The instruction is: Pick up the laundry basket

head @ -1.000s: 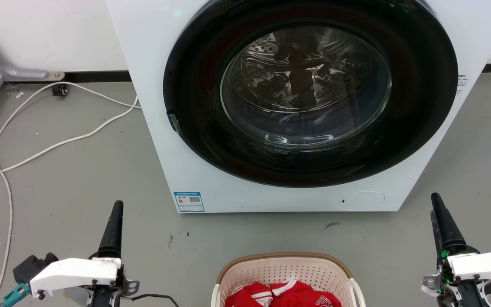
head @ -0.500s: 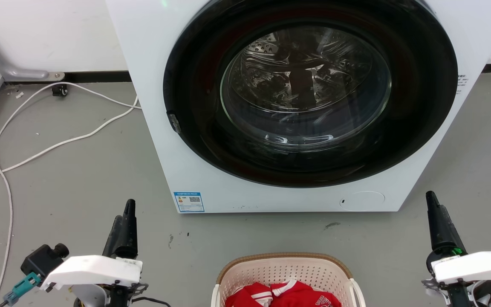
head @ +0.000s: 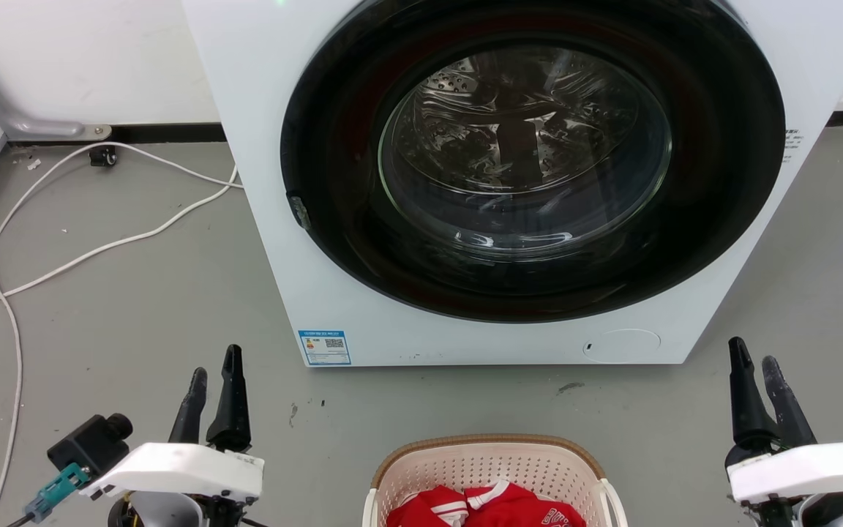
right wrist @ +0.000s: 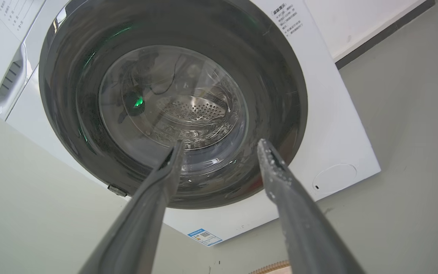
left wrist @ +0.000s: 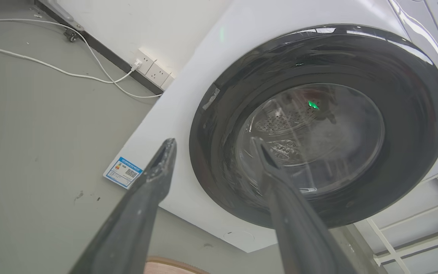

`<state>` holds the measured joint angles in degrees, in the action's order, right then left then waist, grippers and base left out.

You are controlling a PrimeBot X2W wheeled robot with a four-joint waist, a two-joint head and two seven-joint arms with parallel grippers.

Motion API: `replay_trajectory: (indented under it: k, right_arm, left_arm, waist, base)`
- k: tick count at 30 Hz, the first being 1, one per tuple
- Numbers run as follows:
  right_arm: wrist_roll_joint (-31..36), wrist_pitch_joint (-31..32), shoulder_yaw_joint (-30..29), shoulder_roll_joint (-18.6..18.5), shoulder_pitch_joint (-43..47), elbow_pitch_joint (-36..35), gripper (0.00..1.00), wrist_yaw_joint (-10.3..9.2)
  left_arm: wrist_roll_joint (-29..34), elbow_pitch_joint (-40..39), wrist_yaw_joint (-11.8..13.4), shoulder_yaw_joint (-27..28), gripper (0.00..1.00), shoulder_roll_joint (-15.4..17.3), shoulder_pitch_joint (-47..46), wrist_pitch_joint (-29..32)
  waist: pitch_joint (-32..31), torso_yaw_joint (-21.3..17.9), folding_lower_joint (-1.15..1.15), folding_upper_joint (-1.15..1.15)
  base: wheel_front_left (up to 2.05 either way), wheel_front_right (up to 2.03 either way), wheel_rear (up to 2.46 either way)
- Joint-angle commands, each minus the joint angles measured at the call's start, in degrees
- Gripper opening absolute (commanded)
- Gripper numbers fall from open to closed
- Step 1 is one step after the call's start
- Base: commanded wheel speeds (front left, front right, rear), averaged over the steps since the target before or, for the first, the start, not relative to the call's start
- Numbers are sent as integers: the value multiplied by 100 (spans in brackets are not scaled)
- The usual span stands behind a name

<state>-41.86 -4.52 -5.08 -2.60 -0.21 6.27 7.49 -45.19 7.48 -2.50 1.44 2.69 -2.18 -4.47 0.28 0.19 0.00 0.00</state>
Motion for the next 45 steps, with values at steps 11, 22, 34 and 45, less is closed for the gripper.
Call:
replay_trajectory:
  k: [11,22,34,45]
  right_arm:
    - [1096,-230,40,-26,77,-201,100,1]
    - [1864,-408,40,-30,179,-260,100,1]
    - [2597,-580,55,-33,260,-379,100,0]
    - [3206,-725,67,-36,375,-371,100,0]
  left_arm:
    - [919,-130,46,-93,100,21,87,-241]
    - [1681,-156,105,-151,100,22,159,-411]
    - [2389,-243,165,-150,100,24,246,-589]
    - [2982,-290,108,-188,100,24,336,-728]
  waist:
    - [-7,8,0,0]
    - [-12,16,0,0]
    - [-21,33,0,0]
    - [-38,31,0,0]
  base:
    - [0,0,0]
    - [0,0,0]
    - [0,0,0]
    - [0,0,0]
